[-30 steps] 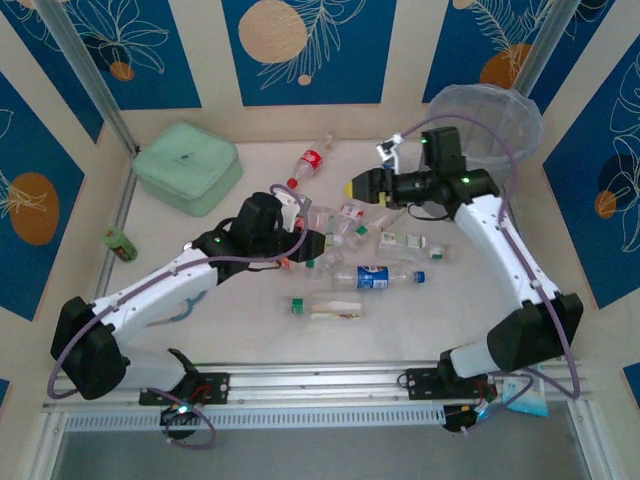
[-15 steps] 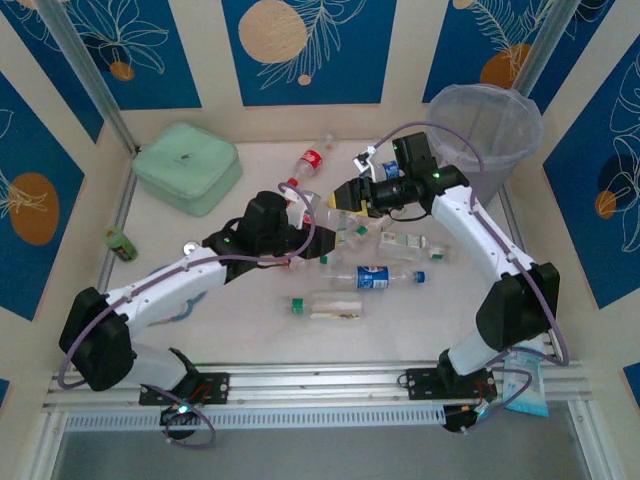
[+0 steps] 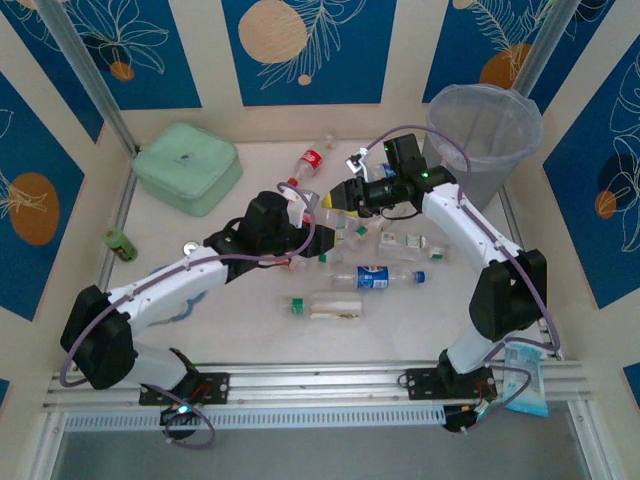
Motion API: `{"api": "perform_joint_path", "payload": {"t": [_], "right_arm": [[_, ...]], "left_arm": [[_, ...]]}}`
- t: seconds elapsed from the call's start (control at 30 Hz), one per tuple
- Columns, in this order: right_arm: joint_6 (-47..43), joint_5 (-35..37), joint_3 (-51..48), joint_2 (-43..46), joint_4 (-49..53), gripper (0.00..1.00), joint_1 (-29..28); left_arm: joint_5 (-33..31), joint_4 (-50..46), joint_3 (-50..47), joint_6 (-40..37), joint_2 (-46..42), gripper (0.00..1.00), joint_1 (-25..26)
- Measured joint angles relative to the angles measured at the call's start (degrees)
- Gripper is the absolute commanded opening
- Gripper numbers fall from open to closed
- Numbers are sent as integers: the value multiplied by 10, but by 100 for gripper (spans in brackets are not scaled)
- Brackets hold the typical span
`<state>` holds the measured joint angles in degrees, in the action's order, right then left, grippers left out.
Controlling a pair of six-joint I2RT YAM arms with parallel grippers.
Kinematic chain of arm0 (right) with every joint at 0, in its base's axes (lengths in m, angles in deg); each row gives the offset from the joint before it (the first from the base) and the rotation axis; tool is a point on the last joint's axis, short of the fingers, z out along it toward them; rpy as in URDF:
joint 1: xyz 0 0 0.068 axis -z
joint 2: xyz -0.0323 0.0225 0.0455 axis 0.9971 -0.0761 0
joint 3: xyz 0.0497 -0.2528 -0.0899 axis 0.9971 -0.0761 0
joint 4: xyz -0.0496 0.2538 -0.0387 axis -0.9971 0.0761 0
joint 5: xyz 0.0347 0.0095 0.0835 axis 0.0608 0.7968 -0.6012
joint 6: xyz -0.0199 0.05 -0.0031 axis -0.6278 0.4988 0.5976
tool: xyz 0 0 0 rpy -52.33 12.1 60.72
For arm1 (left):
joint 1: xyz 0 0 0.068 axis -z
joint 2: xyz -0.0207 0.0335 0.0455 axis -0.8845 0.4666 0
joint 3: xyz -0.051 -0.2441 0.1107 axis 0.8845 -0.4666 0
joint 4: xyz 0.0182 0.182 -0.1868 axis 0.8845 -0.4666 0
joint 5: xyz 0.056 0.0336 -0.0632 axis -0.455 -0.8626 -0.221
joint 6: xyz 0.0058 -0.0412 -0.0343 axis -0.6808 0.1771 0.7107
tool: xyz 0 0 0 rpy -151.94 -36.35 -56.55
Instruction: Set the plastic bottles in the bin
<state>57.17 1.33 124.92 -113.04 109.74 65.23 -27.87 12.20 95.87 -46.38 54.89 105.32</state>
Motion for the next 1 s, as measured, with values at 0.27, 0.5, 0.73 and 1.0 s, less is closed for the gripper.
{"api": "perform_joint_path", "payload": {"t": [0.27,0.5,0.73,1.0], "right_arm": [[1,-4,4,0,7,34,9],[-6,56,71,20,41,26,91],[-22,204,191,84,33,18,182],[-90,421,229,128,-76,15,243]], "left_arm": [[-16,4,-9,0,-12,77,2],[-52,-31,-42,1,-73,84,3],[-73,-45,-56,2,-99,85,3],[-75,-47,-62,3,-97,85,3]]}}
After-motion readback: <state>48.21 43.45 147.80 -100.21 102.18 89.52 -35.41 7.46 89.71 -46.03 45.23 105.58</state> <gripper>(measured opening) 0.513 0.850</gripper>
